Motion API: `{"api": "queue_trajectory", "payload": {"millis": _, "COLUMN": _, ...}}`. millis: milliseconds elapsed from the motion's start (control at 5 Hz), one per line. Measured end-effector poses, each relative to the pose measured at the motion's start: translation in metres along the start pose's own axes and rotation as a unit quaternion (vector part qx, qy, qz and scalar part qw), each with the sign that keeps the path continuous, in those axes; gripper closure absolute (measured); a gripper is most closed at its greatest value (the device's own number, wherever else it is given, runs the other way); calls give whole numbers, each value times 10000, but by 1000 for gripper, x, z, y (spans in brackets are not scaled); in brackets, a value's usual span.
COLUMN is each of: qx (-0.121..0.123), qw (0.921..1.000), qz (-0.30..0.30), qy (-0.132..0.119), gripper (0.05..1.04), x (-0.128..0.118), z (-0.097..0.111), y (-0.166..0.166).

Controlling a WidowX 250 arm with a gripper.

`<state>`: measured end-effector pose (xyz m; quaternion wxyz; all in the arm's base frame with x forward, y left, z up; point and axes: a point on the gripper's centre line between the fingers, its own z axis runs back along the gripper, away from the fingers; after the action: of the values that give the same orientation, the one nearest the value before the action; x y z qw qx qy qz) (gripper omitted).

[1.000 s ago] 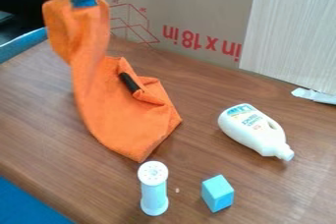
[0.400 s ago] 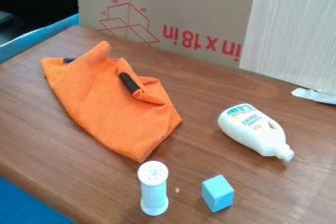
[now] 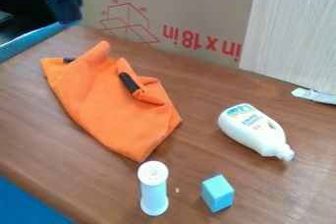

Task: Unfold the cloth from bottom right to top left

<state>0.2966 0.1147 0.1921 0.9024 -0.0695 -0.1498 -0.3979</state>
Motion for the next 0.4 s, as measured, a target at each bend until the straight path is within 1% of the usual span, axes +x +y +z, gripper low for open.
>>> {"api": "queue_trajectory", "payload": {"millis": 200, "qx": 181, "qw": 9987, "qz": -352, "qy": 328, "gripper": 83, "x": -3, "z": -10, "y": -18}}
{"api": "queue_trajectory", "payload": {"millis": 400, "qx": 207, "qw": 9983, "qz": -427, "qy": 327, "gripper": 83, "x": 0, "z": -9, "y": -19}}
